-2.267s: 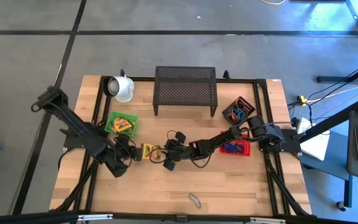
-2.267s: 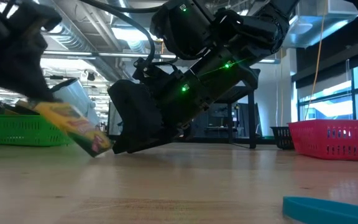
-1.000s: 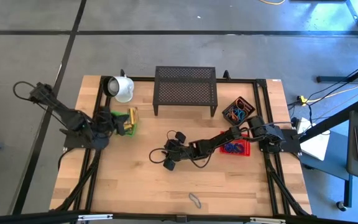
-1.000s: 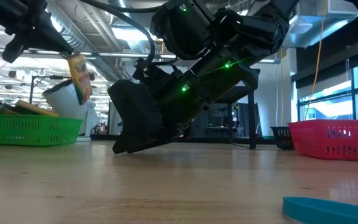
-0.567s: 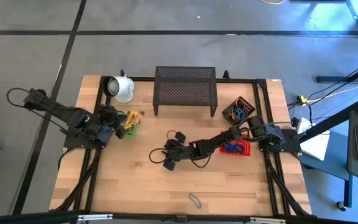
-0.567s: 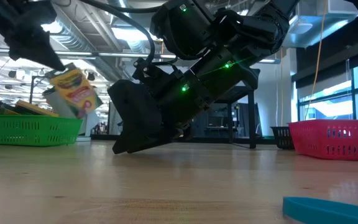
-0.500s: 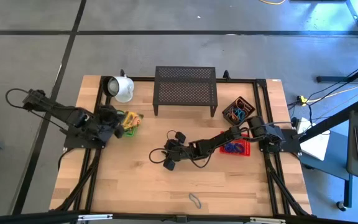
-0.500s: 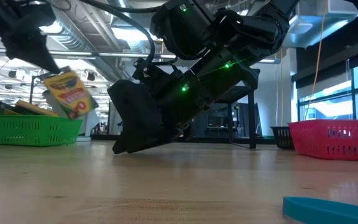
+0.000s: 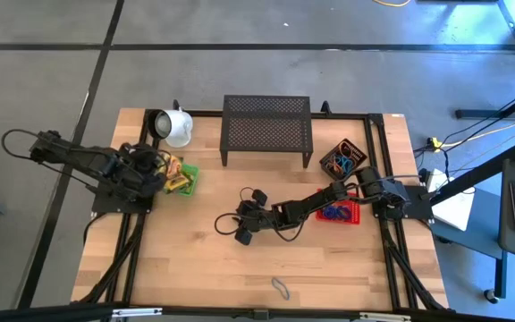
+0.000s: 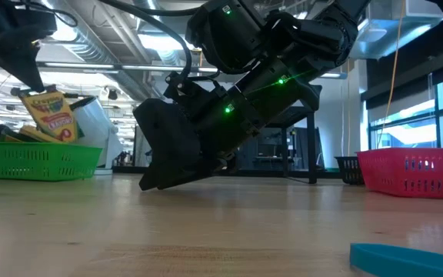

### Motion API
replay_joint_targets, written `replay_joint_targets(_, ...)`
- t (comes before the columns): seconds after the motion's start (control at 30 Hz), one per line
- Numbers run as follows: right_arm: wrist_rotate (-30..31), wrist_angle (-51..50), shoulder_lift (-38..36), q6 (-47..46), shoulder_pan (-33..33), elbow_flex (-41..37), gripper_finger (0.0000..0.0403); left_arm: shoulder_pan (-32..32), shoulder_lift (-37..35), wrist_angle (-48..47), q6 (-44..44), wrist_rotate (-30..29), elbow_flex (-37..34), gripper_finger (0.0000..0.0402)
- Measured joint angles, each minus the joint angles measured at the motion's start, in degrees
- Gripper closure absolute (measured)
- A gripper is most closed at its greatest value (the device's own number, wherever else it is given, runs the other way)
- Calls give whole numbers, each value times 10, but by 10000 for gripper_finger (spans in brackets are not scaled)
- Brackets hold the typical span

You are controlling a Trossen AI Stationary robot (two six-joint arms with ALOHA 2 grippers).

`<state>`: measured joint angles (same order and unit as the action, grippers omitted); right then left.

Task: Pick & Place Office Desk Supplies
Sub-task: Put the pack of crayons into the green bin

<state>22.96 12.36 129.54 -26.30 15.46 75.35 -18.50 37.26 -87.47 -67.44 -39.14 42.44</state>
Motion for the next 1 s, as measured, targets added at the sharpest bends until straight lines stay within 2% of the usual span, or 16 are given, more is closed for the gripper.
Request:
replay_joint_targets(0.3, 0, 0, 0, 0, 0, 0, 254, -1, 23, 53, -9, 25, 0, 399)
replay_joint_targets(0.53, 0, 0, 0, 1, 0, 0, 254, -1, 50, 64, -56, 137, 0, 398)
replay_joint_targets(0.67, 0, 0, 0, 1, 0, 0, 254, -1, 69, 64, -76, 170, 0, 398)
replay_joint_targets(0.9, 0, 0, 0, 1, 0, 0, 254, -1, 101, 63, -138, 178, 0, 398)
replay_joint_targets(1.0, 0, 0, 0, 1, 0, 0, 254, -1, 111, 64, -194, 173, 0, 398)
